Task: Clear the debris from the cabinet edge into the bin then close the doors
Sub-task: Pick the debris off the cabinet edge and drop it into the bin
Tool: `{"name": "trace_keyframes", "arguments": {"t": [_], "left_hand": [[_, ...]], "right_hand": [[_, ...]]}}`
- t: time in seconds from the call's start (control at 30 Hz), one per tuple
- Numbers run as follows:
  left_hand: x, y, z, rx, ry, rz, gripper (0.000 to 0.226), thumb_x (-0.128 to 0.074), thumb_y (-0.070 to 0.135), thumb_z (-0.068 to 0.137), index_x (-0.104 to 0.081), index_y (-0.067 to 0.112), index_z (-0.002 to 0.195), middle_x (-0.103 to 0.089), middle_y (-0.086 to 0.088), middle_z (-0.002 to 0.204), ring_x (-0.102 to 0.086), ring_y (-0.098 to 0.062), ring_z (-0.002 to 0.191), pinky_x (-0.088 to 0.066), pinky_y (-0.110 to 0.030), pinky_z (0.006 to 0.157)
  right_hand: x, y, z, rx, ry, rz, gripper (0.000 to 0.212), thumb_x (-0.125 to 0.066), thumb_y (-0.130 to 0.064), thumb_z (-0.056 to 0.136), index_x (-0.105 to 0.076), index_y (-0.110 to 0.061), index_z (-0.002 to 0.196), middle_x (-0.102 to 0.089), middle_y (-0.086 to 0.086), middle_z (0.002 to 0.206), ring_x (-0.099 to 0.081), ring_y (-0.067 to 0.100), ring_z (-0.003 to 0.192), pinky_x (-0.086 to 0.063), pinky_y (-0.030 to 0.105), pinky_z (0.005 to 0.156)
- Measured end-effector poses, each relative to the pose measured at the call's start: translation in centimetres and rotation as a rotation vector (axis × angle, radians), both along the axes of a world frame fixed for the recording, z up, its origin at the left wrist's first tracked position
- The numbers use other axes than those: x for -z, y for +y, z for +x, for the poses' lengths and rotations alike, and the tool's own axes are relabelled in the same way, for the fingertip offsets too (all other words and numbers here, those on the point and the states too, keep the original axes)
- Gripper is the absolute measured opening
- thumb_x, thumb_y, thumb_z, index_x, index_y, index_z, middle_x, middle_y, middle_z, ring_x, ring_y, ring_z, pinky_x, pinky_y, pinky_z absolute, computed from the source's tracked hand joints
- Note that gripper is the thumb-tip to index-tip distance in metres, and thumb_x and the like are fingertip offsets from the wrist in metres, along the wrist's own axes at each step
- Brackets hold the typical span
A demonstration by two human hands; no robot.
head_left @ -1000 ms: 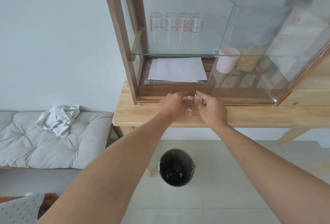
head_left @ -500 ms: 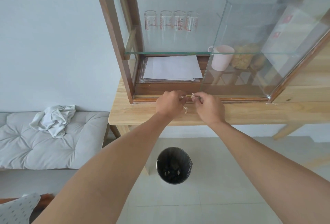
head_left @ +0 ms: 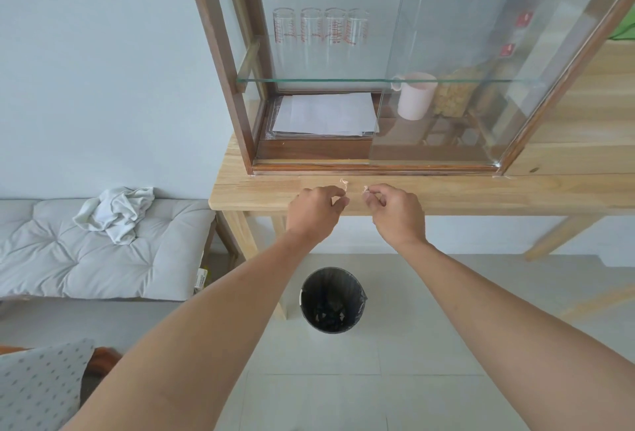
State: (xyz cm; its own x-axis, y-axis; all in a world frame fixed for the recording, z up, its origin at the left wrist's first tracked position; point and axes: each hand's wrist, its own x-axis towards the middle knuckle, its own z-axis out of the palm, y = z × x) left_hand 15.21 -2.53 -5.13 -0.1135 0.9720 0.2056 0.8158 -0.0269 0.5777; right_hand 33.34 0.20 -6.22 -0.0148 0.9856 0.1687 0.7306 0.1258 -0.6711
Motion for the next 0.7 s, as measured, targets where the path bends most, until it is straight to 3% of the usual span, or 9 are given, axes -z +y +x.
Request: {"name": "trace_keyframes", "arguments": {"t": [0.07,0.17,0.27,0.47,0.6,0.7], "left_hand": [[1.1,-1.1,0.4,0.010,-0.006,-0.011,0.025,-0.063,0.045,0.101,-0.078,0.033,0.117,-0.071,0.005,0.081,-0.068,-0.028,0.089,-0.050,-0.034,0.069],[2.7,-2.1,0.8,0.005,-0.011,-0.043,0.026,-0.063,0.044,0.101,-0.078,0.032,0.118,-0.063,0.010,0.076,-0.066,-0.026,0.090,-0.051,-0.035,0.072],[4.5,-2.8,1.1,0.012,-0.011,-0.107,0.025,-0.063,0.044,0.101,-0.078,0.032,0.117,-0.056,0.013,0.072,-0.066,-0.026,0.091,-0.054,-0.037,0.074],[8.2,-2.5,1.2,-0.004,-0.012,-0.202,0.024,-0.061,0.043,0.101,-0.078,0.035,0.117,-0.071,0.004,0.084,-0.067,-0.027,0.095,-0.055,-0.037,0.077],[10.8,-1.5,0.9,-0.008,-0.012,-0.270,0.025,-0.059,0.045,0.101,-0.077,0.037,0.116,-0.066,0.009,0.079,-0.067,-0.026,0.093,-0.055,-0.037,0.075],[12.7,-0.5,0.4,-0.009,0.002,-0.316,0.026,-0.059,0.046,0.100,-0.077,0.037,0.116,-0.075,0.004,0.092,-0.069,-0.026,0.095,-0.056,-0.037,0.076]], "right_hand": [[0.9,-1.1,0.3,-0.010,0.004,-0.018,0.025,-0.061,-0.042,0.103,-0.078,-0.032,0.117,-0.054,-0.020,0.060,-0.059,0.020,0.072,-0.039,0.030,0.066],[2.2,-2.6,0.6,-0.017,0.055,-0.002,0.025,-0.062,-0.042,0.103,-0.076,-0.033,0.123,-0.069,-0.014,0.071,-0.057,0.010,0.067,-0.040,0.026,0.065],[3.4,-3.8,0.7,-0.011,0.080,-0.002,0.022,-0.062,-0.042,0.103,-0.077,-0.032,0.115,-0.058,-0.014,0.057,-0.054,0.005,0.054,-0.037,0.025,0.056],[7.5,-4.6,1.5,-0.021,0.055,-0.122,0.021,-0.062,-0.041,0.103,-0.077,-0.030,0.113,-0.056,-0.019,0.054,-0.056,-0.001,0.056,-0.040,0.026,0.061],[10.6,-3.9,1.9,-0.021,0.014,-0.202,0.021,-0.063,-0.042,0.102,-0.078,-0.030,0.111,-0.056,-0.019,0.060,-0.058,0.007,0.063,-0.043,0.028,0.066],[12.6,-3.1,1.8,-0.035,-0.014,-0.255,0.020,-0.064,-0.045,0.101,-0.079,-0.033,0.106,-0.056,-0.019,0.061,-0.056,0.004,0.061,-0.041,0.027,0.064]]}}
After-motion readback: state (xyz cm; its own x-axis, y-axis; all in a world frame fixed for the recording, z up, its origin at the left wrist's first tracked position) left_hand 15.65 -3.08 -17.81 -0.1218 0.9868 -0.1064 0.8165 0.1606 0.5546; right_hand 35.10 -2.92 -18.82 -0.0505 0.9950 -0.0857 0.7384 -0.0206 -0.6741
